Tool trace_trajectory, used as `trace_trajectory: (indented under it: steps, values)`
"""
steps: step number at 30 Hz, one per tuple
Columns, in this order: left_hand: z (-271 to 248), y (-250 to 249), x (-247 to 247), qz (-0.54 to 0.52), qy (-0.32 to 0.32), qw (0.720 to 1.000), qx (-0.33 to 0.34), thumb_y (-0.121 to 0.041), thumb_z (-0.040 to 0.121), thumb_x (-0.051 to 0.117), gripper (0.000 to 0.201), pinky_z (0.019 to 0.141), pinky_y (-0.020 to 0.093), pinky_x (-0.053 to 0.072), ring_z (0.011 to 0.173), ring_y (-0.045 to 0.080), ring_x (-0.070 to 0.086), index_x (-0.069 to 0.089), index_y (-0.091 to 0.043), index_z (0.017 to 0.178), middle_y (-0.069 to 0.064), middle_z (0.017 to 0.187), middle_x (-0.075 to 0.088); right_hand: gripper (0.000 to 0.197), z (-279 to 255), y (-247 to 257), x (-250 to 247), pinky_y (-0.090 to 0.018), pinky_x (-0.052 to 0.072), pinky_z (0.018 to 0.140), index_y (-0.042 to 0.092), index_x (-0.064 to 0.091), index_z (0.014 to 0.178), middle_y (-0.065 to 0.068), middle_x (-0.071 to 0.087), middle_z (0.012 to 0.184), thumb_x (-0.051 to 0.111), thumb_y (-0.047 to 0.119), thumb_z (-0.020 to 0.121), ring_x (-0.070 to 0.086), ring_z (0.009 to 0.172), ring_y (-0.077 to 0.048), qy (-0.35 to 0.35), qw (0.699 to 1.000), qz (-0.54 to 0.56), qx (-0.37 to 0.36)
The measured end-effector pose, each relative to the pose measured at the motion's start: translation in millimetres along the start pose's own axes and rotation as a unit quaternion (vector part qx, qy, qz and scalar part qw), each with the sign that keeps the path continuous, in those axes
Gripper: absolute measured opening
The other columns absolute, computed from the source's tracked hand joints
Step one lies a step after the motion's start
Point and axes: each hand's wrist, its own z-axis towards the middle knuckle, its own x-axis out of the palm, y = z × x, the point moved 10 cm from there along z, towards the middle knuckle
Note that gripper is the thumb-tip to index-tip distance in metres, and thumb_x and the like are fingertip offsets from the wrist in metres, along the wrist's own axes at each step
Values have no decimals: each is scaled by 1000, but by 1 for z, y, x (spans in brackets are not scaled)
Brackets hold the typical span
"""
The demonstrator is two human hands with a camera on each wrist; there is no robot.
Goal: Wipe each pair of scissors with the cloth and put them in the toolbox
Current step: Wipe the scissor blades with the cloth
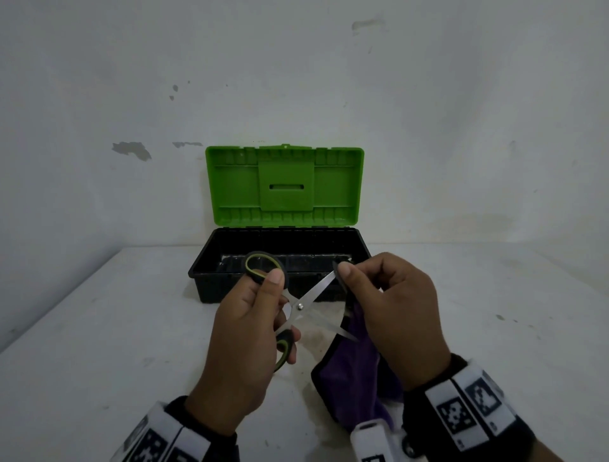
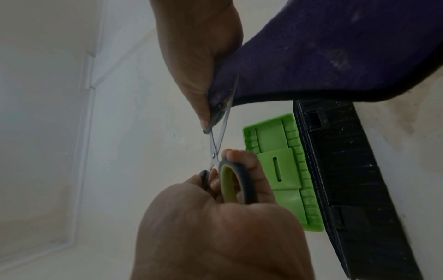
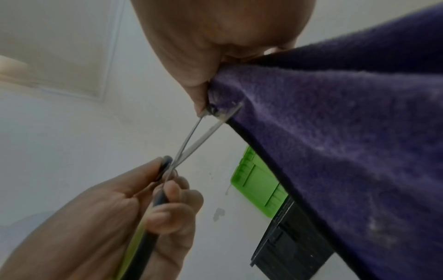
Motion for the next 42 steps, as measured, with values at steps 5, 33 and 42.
trace_trajectory:
  steps: [5, 33, 42]
  values:
    - [1, -3, -2, 6, 2, 1000, 13, -33, 96, 50, 36, 39, 32, 44, 47, 26, 53, 52, -16, 64, 2, 53, 37, 23, -12, 8, 12, -11, 45, 51, 13, 67, 66, 4, 65, 54, 77, 24, 84, 58, 46, -4, 46, 999, 24, -6]
    - [-27, -34, 8, 350, 0, 861, 370, -39, 101, 38, 36, 55, 15, 44, 61, 6, 49, 59, -12, 89, -8, 72, 51, 23, -30, 1, 51, -15, 48, 55, 23, 63, 67, 7, 63, 58, 74, 31, 85, 62, 59, -10, 69, 997, -40, -7]
    - [-21, -33, 3, 324, -4, 870, 371, -28, 97, 45, 19, 60, 8, 43, 68, 1, 52, 57, -15, 89, -18, 75, 46, 23, -22, 3, 45, -14, 46, 55, 22, 65, 66, 8, 64, 59, 77, 31, 84, 61, 59, -7, 63, 996, -61, -19]
